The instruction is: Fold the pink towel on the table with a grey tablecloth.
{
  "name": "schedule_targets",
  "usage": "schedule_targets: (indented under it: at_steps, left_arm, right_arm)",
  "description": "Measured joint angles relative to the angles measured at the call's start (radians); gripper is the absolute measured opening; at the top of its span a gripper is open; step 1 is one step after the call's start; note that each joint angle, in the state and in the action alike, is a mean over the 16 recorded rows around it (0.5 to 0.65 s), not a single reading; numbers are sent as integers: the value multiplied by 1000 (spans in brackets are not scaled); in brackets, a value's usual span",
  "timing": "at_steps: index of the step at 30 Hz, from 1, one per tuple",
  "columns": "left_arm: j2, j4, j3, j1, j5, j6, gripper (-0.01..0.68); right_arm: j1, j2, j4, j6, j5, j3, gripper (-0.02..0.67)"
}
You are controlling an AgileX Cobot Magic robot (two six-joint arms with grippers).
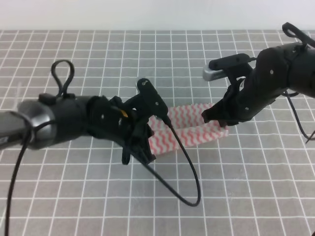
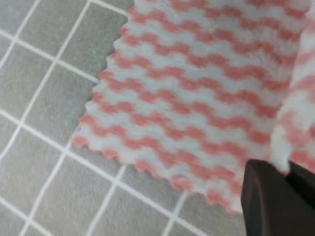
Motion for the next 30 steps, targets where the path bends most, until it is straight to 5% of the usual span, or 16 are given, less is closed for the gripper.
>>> schedule_targets:
  at_steps: [30]
  left_arm:
    - [165, 117, -240, 57, 84, -84, -2]
  right_arm:
    - [-8, 52, -7, 0, -198, -1, -15]
